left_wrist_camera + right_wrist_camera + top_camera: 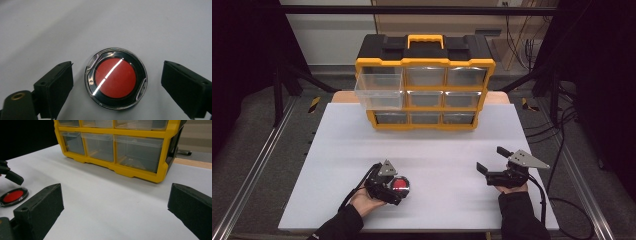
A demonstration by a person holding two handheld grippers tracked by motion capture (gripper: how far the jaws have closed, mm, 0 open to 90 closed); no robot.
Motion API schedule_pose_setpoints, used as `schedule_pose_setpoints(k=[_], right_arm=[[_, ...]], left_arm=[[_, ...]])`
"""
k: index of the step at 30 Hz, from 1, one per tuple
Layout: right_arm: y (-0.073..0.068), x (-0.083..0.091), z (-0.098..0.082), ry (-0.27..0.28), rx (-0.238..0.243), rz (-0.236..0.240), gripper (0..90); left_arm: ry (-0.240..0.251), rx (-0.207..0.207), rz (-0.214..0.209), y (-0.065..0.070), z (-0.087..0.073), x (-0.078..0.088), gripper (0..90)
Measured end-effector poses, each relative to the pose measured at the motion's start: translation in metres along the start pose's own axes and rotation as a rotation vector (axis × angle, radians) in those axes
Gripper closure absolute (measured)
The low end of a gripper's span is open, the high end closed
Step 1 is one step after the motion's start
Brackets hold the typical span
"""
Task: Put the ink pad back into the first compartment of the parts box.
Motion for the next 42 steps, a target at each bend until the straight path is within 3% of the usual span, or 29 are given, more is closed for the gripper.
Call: schedule_pose_setpoints(k=[26, 42], right_arm=[[0.0006, 0.0000, 0.0000, -0.001, -0.002, -0.003, 0.2], [0.0005, -0.0001, 0.0000, -0.001, -0.002, 0.000, 0.2]], left_arm=[[-0.047, -0.015, 0.044, 0.0021, 0.0016, -0.0064, 28.3], [-0.042, -0.002, 0.047, -0.0006, 0.0023, -0.0036, 29.1]])
Point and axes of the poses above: each handheld gripper's, and its own axes: x roughly backward along the jaws, z roughly out of its top, y roughly to its right, the point moved 5 cm from there along -x, roughly forward along the jaws, and after that the axes turned 12 degrees about -y, right-handed, at the moved point
